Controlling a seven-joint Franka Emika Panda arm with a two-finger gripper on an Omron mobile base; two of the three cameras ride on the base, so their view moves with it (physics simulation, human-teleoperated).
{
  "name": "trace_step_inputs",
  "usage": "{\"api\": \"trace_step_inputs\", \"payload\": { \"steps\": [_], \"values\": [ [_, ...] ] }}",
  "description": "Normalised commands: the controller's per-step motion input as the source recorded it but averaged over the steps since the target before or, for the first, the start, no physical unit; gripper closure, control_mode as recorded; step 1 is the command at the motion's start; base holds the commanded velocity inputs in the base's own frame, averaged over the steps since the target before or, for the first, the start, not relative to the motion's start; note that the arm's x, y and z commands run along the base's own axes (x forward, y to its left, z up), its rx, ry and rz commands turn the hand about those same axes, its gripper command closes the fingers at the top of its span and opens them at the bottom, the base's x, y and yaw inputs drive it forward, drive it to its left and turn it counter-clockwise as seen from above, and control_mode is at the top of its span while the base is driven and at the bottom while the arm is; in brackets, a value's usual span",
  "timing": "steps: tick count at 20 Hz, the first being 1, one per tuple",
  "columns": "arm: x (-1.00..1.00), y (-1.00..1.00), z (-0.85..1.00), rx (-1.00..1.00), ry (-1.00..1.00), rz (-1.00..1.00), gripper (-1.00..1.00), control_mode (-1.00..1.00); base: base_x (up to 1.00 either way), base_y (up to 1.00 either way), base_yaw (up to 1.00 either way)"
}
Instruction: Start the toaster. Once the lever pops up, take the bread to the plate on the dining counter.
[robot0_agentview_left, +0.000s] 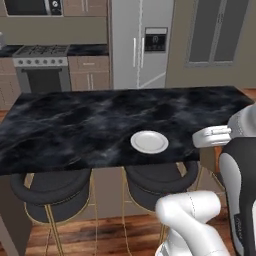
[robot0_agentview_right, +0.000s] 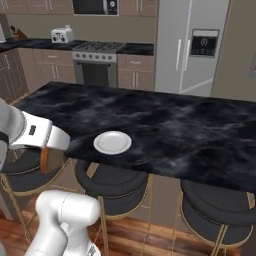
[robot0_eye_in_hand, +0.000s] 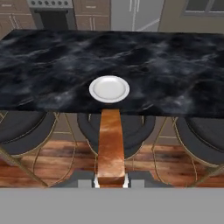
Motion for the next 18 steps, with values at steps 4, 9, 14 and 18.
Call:
{"api": "trace_step_inputs", "payload": {
  "steps": [4, 9, 14, 18],
  "values": [
    [0.00, 0.00, 0.00, 0.00, 0.00, 0.00, 1.00, 1.00, 0.60, -0.42, 0.09],
    [0.00, 0.00, 0.00, 0.00, 0.00, 0.00, 1.00, 1.00, 0.31, -0.21, 0.02],
    [0.43, 0.00, -0.03, 0.00, 0.00, 0.00, 1.00, -1.00, 0.17, 0.00, 0.00],
    [1.00, -0.04, -0.19, 0.01, 0.00, 0.06, 1.00, -1.00, 0.00, 0.00, 0.00]
  ]
}}
